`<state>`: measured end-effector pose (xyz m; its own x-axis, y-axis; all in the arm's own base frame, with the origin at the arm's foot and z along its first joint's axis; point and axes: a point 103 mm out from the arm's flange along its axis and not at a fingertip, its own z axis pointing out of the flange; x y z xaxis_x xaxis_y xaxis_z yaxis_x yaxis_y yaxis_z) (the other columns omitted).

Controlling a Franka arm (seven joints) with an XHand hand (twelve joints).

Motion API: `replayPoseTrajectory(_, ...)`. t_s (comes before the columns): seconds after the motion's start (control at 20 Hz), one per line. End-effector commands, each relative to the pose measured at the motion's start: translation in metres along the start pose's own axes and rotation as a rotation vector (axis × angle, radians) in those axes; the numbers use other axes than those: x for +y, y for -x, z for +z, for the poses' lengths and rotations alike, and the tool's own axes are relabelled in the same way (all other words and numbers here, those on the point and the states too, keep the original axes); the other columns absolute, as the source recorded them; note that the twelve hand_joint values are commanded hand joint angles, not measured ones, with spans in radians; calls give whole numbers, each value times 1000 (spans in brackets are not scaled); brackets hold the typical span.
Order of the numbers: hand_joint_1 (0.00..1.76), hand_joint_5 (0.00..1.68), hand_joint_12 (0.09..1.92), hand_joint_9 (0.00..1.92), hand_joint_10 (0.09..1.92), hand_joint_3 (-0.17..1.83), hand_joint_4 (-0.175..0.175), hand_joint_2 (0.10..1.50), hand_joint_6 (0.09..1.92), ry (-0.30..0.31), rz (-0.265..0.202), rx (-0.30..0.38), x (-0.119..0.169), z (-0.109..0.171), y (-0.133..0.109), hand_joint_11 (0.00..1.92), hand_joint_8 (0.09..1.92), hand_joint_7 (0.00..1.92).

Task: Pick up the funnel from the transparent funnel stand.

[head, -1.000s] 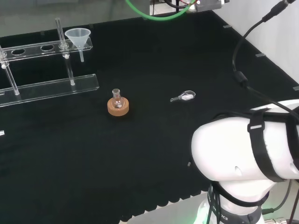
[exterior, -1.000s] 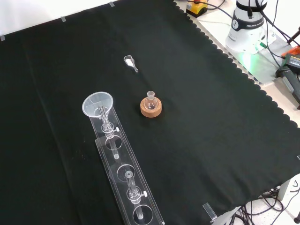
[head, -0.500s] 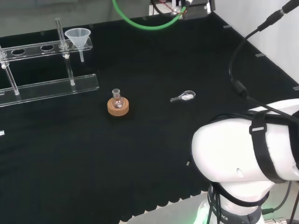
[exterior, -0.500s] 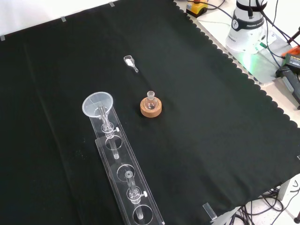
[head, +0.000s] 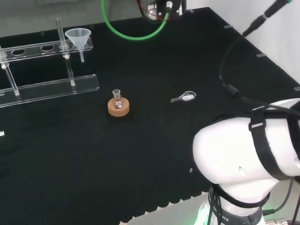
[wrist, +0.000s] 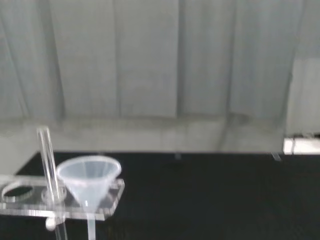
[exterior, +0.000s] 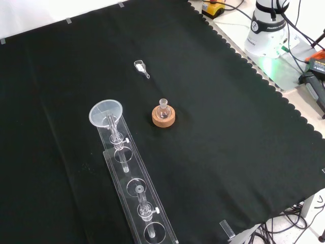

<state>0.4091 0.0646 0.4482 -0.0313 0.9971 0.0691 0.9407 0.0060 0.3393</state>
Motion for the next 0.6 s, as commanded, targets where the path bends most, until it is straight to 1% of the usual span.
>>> replayPoseTrajectory(0.05,163,8,1536,0,485,181,18,848,87,-81,-43,50,72,83,-47,0,87,0)
replayPoseTrajectory(0.25,179,0,1493,0,278,147,34,838,87,-126,-18,54,102,113,-67,0,87,0)
replayPoseTrajectory(0.3,181,0,1483,0,233,138,36,836,87,-135,-15,67,109,121,-72,0,87,0)
replayPoseTrajectory(0.4,183,0,1469,0,179,125,39,833,87,-155,-22,69,122,135,-80,0,87,0)
replayPoseTrajectory(0.6,187,0,1457,0,144,115,41,831,87,-195,-37,82,149,160,-92,0,87,0)
